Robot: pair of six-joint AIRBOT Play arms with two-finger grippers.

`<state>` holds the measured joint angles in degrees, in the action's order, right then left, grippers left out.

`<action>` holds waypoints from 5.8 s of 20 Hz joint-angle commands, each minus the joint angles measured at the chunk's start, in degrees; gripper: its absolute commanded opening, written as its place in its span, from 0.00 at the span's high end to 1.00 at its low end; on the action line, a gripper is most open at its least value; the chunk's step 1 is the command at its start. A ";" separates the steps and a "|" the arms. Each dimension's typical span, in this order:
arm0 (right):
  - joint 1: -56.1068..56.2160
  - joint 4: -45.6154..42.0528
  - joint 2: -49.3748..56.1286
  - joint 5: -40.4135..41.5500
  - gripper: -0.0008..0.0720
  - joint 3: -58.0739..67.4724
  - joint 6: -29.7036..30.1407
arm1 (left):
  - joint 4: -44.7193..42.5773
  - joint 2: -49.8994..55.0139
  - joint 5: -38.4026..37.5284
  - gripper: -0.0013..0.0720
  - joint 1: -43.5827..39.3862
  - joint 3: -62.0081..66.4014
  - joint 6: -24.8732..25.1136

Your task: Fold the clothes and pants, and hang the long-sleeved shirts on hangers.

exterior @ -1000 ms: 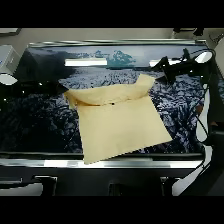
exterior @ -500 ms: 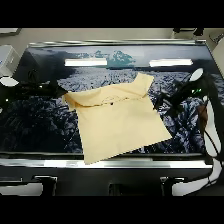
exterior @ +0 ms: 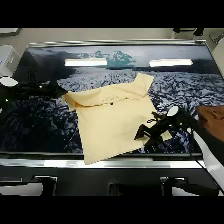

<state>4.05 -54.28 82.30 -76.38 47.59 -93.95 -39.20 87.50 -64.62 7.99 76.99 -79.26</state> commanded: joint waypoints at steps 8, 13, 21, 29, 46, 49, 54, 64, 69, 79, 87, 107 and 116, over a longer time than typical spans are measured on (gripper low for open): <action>6.56 3.26 -0.70 16.57 0.92 -2.60 -8.98 | -0.02 0.02 -0.42 0.95 0.02 -0.02 0.04; -3.93 -1.99 -0.76 11.56 0.94 4.96 -6.75 | -0.04 0.02 -0.61 0.95 0.50 -0.02 0.07; -22.95 -4.94 -0.46 13.33 0.94 18.69 -7.23 | -5.22 1.53 -10.38 0.95 -0.20 -0.07 0.02; -22.43 -22.73 -3.69 -14.97 0.07 9.49 -1.36 | -5.22 2.43 -10.99 0.95 -1.64 -0.04 3.08; -9.97 -6.71 -17.16 7.61 0.94 13.88 4.24 | -0.31 -5.53 -5.51 0.95 1.03 10.99 3.50; -9.97 -17.35 -22.36 13.79 0.94 42.95 7.85 | 5.01 -13.38 7.19 0.95 4.13 27.67 6.12; -9.97 -24.39 -29.62 21.29 0.94 72.32 5.29 | 4.07 -29.75 23.69 0.95 10.21 43.30 7.30; -9.92 -24.41 -32.11 18.51 0.94 72.13 -0.98 | -3.76 -41.38 25.70 0.95 10.91 36.06 7.28; -9.92 -24.37 -20.09 -4.83 0.94 60.37 -2.86 | -5.05 -29.11 2.36 0.95 10.84 30.88 7.30; -9.90 -6.12 13.22 14.01 0.94 40.06 -14.93 | 2.97 4.39 1.95 0.95 4.85 6.62 5.77; -11.61 -6.78 13.14 10.08 0.46 41.94 -10.08 | 2.62 7.93 -6.93 0.20 3.91 8.59 1.44; -26.34 -18.60 1.27 -11.91 0.14 13.55 3.21 | -15.17 -7.87 -6.08 0.19 5.42 -33.62 4.26; -20.22 -15.47 1.29 -2.69 0.02 3.19 7.02 | -14.78 -7.93 -2.86 0.95 3.34 -33.46 2.80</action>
<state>-19.14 -71.64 83.61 -83.77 53.80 -88.14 -54.13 79.61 -67.77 11.66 43.57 -76.38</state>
